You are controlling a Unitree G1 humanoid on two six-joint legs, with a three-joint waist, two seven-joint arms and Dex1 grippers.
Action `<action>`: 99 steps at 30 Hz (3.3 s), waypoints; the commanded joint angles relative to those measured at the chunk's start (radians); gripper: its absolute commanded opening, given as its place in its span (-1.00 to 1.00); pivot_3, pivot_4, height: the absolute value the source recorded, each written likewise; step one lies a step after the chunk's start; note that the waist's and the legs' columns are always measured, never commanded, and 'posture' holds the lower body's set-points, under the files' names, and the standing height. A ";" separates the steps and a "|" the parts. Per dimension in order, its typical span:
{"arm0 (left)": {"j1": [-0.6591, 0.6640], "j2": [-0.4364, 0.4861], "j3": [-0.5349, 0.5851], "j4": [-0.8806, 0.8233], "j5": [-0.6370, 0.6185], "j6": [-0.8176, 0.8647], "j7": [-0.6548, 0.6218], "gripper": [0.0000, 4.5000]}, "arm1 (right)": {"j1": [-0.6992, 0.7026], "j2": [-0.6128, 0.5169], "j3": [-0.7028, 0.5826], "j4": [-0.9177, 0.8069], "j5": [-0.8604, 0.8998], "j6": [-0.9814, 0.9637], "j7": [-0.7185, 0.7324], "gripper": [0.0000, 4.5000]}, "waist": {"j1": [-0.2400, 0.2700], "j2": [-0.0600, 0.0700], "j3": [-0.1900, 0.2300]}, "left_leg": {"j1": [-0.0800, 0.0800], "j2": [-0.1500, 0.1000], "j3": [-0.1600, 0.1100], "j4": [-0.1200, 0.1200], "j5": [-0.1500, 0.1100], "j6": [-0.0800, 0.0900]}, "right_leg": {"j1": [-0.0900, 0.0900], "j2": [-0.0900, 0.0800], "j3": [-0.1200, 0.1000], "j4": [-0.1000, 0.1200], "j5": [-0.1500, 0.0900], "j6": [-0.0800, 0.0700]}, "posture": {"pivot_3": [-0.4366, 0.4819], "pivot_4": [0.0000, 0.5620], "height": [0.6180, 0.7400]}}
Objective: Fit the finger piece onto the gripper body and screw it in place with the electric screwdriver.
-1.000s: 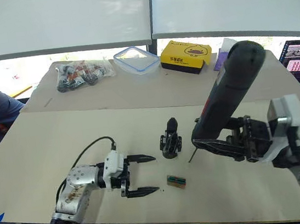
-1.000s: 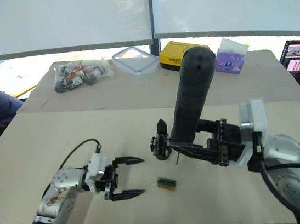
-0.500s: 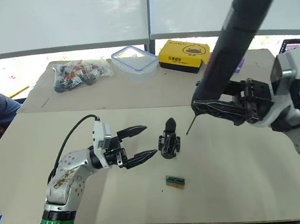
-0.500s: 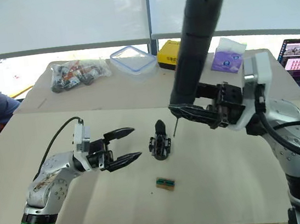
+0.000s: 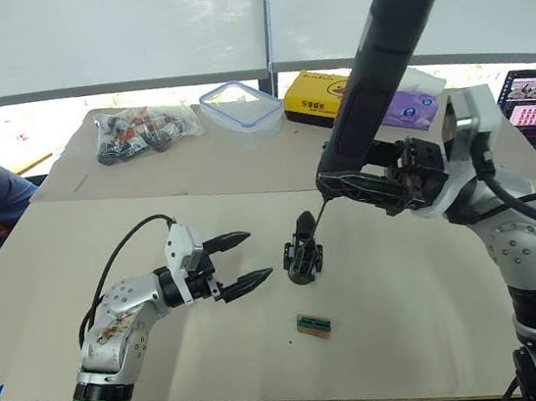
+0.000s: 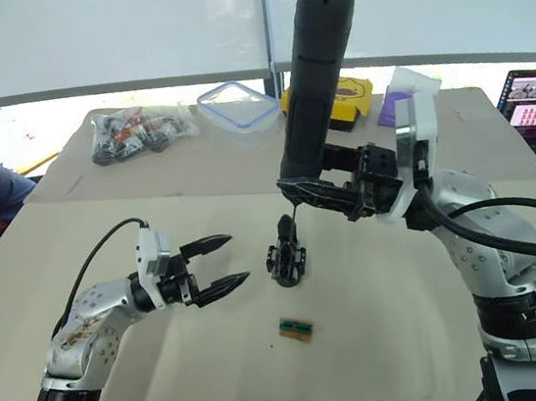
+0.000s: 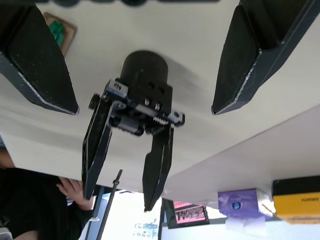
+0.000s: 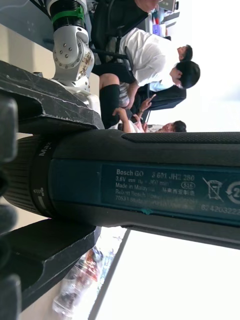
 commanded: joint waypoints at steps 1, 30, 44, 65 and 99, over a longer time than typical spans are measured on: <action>0.011 -0.012 0.011 -0.010 0.015 -0.035 0.012 1.00 | -0.049 0.016 -0.011 -0.016 -0.002 -0.017 0.013 -0.14 | 0.001 0.000 0.000 | 0.000 0.000 0.000 0.000 0.000 0.000 | 0.000 0.000 0.000 0.000 0.000 0.000 | -0.05 -0.47 1.00; 0.054 -0.040 -0.043 -0.004 0.079 -0.086 -0.008 1.00 | -0.047 0.083 0.077 0.020 -0.105 0.049 0.030 -0.14 | 0.003 0.000 0.000 | 0.000 0.000 0.000 0.000 0.000 0.000 | -0.001 0.000 0.000 0.000 0.001 0.001 | -0.05 -0.47 1.00; 0.055 -0.040 -0.050 0.019 0.086 -0.108 -0.022 1.00 | -0.060 0.077 0.049 0.023 -0.094 0.060 0.028 -0.14 | 0.004 0.000 0.000 | 0.000 0.000 0.000 0.000 0.000 0.000 | -0.001 0.000 0.000 0.000 0.001 0.001 | -0.05 -0.47 1.00; 0.070 -0.057 -0.054 0.070 0.115 -0.171 -0.045 1.00 | -0.098 0.085 0.027 0.019 -0.040 0.152 -0.005 -0.14 | 0.003 0.000 0.000 | -0.001 0.000 0.000 -0.001 0.000 0.000 | -0.001 0.000 0.000 0.000 0.001 0.001 | -0.05 -0.47 1.00; 0.074 -0.068 -0.062 0.070 0.117 -0.181 -0.044 1.00 | -0.075 0.092 0.046 0.003 -0.074 0.150 -0.004 -0.14 | 0.003 0.000 0.000 | -0.001 0.000 0.000 -0.001 0.000 0.000 | -0.001 0.000 0.000 0.000 0.000 0.000 | -0.05 -0.47 1.00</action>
